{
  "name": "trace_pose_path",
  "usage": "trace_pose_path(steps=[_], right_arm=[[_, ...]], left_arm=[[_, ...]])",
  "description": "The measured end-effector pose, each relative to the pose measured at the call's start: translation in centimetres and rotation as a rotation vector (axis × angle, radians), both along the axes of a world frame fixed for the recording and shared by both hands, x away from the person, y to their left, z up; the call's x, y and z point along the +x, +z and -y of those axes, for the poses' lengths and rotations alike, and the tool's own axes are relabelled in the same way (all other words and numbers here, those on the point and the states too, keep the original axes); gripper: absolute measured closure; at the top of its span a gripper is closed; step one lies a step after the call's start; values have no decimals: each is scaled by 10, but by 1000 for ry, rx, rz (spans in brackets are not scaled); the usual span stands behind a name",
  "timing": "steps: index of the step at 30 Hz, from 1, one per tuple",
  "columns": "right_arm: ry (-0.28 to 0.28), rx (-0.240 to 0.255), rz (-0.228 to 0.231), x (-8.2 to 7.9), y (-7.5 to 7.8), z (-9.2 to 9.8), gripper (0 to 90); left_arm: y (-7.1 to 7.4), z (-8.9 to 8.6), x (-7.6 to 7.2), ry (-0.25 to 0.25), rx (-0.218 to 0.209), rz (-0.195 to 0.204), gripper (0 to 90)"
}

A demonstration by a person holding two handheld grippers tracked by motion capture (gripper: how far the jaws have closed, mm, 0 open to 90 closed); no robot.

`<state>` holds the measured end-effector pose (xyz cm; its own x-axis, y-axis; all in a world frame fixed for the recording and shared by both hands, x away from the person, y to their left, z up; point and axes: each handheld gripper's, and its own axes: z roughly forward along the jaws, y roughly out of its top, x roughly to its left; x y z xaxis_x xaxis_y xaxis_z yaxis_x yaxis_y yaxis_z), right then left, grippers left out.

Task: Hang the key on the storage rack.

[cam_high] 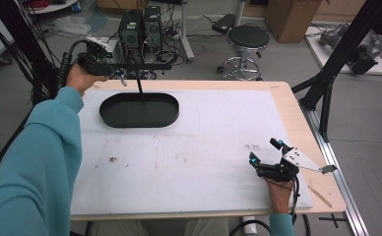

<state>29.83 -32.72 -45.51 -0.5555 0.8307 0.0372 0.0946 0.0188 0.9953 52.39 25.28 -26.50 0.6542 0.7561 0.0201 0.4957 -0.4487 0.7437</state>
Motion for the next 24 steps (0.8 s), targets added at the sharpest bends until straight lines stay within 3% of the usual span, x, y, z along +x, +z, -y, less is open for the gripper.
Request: trace_pose_path(steps=[11, 16, 23, 24], right_arm=[[-1, -1, 0, 0, 0, 0, 11], [1, -3, 3, 0, 0, 0, 11], [1, -5, 6, 0, 0, 0, 11], [3, -2, -2, 0, 0, 0, 11]], left_arm=[[0, -2, 1, 7, 14, 47, 850], [4, -6, -1, 24, -8, 71, 802], [9, -6, -8, 93, 15, 134, 580], [10, -6, -12, 90, 4, 142, 542]])
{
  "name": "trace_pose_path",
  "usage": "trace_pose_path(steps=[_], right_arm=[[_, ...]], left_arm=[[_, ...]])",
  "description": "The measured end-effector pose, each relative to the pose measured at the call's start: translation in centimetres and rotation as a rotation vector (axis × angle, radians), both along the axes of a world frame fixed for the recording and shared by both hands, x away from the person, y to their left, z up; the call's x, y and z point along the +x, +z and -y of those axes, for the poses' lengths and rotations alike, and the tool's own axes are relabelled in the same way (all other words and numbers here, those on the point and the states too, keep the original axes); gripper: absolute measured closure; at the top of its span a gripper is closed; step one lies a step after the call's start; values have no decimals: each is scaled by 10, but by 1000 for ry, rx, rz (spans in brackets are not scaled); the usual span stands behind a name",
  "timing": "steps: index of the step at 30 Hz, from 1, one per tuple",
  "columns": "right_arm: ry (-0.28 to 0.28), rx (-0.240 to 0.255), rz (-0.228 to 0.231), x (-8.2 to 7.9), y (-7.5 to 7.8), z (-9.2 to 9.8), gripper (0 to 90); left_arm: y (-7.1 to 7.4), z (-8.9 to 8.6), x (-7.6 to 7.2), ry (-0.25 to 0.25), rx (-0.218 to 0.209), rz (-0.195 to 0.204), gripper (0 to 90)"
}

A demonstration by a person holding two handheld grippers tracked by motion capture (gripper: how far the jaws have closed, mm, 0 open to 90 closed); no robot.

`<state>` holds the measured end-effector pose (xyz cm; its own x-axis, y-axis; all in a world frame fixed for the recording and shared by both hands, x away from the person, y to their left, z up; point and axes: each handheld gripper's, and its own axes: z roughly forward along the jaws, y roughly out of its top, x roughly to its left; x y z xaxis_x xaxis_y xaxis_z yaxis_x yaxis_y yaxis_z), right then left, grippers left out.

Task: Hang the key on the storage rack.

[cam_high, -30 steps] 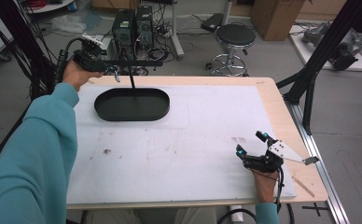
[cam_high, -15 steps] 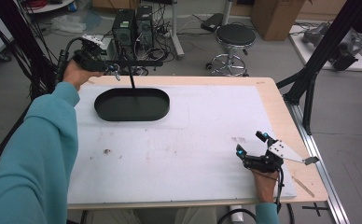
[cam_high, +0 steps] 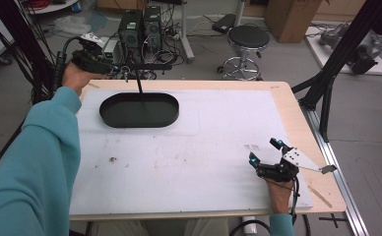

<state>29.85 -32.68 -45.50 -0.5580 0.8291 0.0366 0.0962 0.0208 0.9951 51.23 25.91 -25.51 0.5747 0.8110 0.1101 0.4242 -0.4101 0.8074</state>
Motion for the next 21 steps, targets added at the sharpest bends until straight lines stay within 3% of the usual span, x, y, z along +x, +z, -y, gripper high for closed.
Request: trace_pose_path(steps=[1, 4, 7, 9, 12, 14, 16, 21], right_arm=[[0, -1, 0, 1, 0, 0, 11], [1, -2, -9, 1, 0, 0, 11], [2, -12, -2, 1, 0, 0, 11], [3, -8, 0, 1, 0, 0, 11], [3, -2, -6, 1, 0, 0, 11], [6, 0, -6, 2, 0, 1, 11], [6, 3, -10, 1, 0, 1, 11], [3, -1, -3, 1, 0, 0, 11]], left_arm=[[0, 0, -4, -2, -23, 10, 533], [0, 0, -15, -10, -66, 45, 351], [-2, 0, -24, -50, -114, 63, 109], [-4, 1, -34, -92, -149, 106, 40], [-8, 0, -56, -148, -180, 216, 17], [-13, -3, -67, -171, -225, 236, 17], [-21, -7, -83, -195, -241, 267, 17], [-47, -20, -119, -201, -293, 314, 17]])
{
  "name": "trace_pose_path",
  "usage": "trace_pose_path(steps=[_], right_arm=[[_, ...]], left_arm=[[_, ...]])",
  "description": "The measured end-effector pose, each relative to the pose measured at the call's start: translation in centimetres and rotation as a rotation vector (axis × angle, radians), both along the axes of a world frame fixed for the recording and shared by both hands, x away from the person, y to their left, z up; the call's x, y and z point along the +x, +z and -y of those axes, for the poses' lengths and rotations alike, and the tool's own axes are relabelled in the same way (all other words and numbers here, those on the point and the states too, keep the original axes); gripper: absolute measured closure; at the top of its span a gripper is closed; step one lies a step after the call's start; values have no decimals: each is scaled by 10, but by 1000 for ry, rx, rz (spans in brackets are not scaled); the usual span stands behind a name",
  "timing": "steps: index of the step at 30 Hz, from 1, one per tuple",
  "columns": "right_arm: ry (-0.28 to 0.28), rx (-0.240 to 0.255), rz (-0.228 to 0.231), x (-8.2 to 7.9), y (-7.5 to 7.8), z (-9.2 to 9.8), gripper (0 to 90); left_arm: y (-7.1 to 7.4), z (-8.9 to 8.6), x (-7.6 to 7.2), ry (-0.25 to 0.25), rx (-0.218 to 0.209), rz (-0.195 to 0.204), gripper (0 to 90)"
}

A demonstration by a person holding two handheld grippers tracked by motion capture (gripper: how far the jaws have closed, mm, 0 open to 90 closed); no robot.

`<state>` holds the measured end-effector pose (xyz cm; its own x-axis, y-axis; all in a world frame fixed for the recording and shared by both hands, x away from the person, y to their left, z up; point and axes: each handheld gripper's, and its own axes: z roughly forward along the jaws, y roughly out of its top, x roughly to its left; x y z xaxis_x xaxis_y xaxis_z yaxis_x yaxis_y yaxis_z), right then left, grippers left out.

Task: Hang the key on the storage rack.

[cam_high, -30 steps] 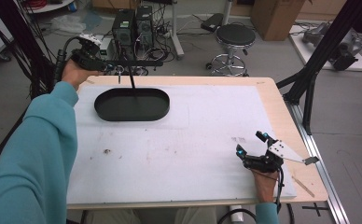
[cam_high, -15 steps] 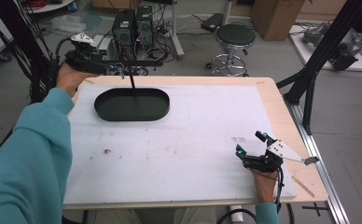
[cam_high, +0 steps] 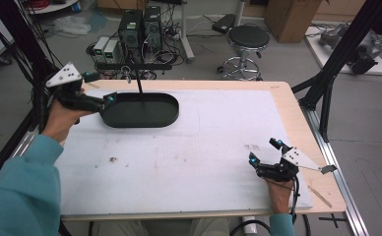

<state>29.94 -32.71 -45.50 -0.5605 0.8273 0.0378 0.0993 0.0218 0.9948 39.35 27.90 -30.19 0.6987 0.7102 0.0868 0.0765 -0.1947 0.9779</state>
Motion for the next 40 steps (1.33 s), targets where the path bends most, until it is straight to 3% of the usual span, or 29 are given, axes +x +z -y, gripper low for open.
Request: trace_pose_path(steps=[2, 6, 16, 20, 25, 30, 32, 40], right_arm=[[1, -1, 1, 0, 0, 0, 11], [2, -3, 0, -1, 0, -1, 11], [-1, -9, 5, -1, 0, 0, 11], [0, -9, 8, -1, 0, 0, 11], [-3, -8, 8, -1, 0, -1, 11], [-3, -6, 5, -1, 0, -1, 11], [-3, -10, 11, -1, 0, 0, 11], [-6, -13, 16, -2, 0, -1, 11]], left_arm=[[-16, -5, -15, 10, -21, 26, 17], [-48, -10, -39, -1, -53, 32, 17], [-101, -14, -79, 12, -139, -4, 17], [-116, -13, -93, 57, -162, 13, 17], [-132, -15, -104, 60, -190, 32, 17], [-145, -14, -107, 52, -156, 26, 17], [-153, -14, -107, 47, -157, 3, 17], [-153, -12, -108, 52, -151, 21, 17]])
